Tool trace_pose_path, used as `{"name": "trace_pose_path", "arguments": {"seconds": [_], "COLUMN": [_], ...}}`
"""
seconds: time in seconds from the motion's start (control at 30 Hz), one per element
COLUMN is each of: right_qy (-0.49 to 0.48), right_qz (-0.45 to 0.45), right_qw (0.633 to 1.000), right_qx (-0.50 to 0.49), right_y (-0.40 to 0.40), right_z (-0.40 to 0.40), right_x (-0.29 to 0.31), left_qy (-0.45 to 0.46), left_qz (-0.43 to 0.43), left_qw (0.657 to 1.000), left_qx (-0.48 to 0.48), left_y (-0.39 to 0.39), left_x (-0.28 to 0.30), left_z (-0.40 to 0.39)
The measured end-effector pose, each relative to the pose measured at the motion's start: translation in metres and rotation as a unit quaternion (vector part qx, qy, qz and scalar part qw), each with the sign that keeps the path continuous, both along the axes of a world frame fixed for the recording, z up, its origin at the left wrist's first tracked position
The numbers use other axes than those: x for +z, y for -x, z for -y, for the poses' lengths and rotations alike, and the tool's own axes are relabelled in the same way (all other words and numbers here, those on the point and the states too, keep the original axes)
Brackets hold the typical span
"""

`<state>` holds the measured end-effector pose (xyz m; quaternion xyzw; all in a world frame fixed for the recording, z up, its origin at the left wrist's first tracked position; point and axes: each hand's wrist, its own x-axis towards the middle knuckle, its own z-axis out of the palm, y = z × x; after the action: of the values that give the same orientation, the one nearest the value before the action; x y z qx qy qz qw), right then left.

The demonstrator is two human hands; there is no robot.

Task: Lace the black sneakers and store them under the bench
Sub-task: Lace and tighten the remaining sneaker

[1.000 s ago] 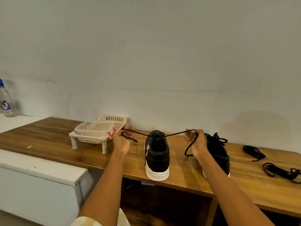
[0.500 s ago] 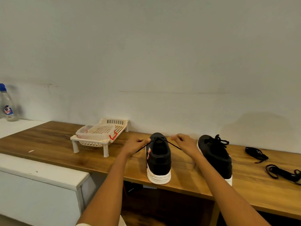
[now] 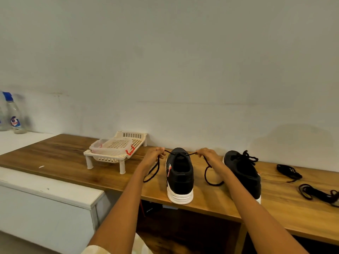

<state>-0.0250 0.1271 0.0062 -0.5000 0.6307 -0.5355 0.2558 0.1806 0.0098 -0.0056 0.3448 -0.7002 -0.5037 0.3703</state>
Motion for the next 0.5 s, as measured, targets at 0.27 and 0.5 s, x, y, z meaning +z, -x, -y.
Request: {"name": "trace_pose_path", "arguments": {"seconds": [0.27,0.5], "right_qy": [0.207,0.192], "right_qz": [0.366,0.204], "right_qw": [0.886,0.959], "right_qx": [0.193,0.036], "right_y": [-0.008,-0.02], "right_z": [-0.01,0.013], "right_x": [0.095,0.215], "left_qy": [0.036,0.151], "left_qz": [-0.001,0.069], "left_qw": [0.998,0.976], "left_qx": [-0.052,-0.139], "left_y": [0.005,0.012], "left_x": [0.116,0.226], "left_z": [-0.007,-0.018]}}
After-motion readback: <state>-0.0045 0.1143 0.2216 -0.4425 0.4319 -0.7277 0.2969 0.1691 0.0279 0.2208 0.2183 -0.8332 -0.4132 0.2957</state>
